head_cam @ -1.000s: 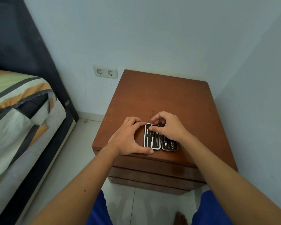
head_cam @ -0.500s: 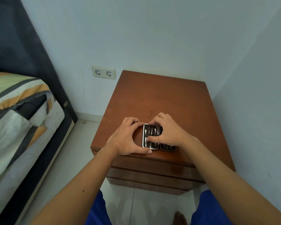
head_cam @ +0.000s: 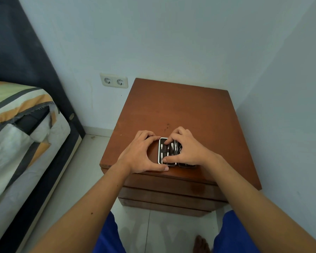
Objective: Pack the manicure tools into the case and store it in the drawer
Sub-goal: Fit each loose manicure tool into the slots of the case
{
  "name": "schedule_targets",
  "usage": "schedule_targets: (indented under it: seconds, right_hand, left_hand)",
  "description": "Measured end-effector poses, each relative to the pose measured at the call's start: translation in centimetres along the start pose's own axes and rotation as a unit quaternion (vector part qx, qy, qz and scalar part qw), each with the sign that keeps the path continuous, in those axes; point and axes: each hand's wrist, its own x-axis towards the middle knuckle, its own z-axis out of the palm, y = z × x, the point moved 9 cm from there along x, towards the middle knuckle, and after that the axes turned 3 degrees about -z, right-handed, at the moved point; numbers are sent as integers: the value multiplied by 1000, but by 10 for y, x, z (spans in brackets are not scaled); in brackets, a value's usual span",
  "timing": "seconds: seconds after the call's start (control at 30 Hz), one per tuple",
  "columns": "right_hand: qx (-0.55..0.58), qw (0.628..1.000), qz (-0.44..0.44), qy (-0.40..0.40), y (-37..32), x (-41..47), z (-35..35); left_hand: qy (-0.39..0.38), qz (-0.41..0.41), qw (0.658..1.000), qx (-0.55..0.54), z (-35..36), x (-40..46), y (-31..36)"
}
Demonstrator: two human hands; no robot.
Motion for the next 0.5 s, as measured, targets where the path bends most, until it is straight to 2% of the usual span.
schedule_targets:
  seconds: [0.1,0.3,0.5]
  right_hand:
    - [18,1000,6,12,1,-3,-3]
    - [32,994,46,93,22,-20,-24]
    - [42,985,157,58,63,-45,-27]
  left_hand:
    - [-1,2,1000,0,1,0,0]
    - [-4,-2,1000,3,1,0,0]
    - [-13,-7,1000,0,2,0,-1]
